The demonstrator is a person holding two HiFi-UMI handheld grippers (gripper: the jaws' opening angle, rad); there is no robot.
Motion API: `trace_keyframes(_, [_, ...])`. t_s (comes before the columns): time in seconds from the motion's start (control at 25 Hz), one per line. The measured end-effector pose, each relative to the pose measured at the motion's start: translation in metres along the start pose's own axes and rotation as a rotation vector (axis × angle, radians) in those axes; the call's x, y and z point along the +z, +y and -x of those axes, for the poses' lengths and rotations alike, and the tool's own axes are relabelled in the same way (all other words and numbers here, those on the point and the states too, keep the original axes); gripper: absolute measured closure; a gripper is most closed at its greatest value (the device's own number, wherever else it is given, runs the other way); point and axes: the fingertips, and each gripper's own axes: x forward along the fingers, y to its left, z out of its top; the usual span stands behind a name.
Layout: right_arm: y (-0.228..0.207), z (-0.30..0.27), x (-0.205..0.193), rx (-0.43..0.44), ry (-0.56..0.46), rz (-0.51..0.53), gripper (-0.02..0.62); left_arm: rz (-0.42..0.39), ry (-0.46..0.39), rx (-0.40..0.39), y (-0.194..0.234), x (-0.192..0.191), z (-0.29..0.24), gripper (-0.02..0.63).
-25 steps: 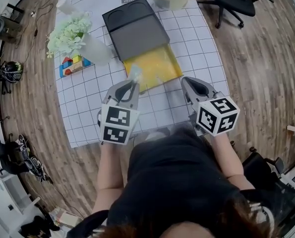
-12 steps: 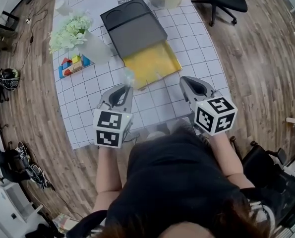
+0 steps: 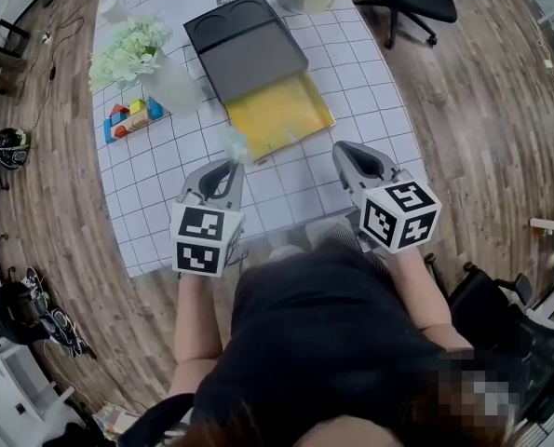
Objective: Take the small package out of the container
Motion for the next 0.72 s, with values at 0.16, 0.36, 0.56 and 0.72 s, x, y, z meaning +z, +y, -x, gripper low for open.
trace_keyframes(0.16, [0.0024, 0.0, 0.0007, 0.013, 0.0, 0.004, 0.581, 0.004, -0.004, 0.009, 0.0, 0.0005, 0.0021, 0.563])
trace_keyframes(0.36, [0.0045, -0.0006, -0.001, 0.028, 0.006, 0.007, 0.581, 0.006, -0.001, 0.014, -0.0013, -0.0009, 0.0024, 0.563])
trace_keyframes(0.56, [0.004, -0.0002, -0.0023, 0.031, 0.005, 0.003, 0.581, 0.002, 0.002, 0.015, -0.0016, -0.0019, 0.0008, 0.563])
trace_keyframes(0.72, [0.0042, -0.0005, -0.004, 0.039, 0.001, -0.02, 0.581, 0.0, 0.002, 0.014, -0.0009, -0.0014, 0.0004, 0.563])
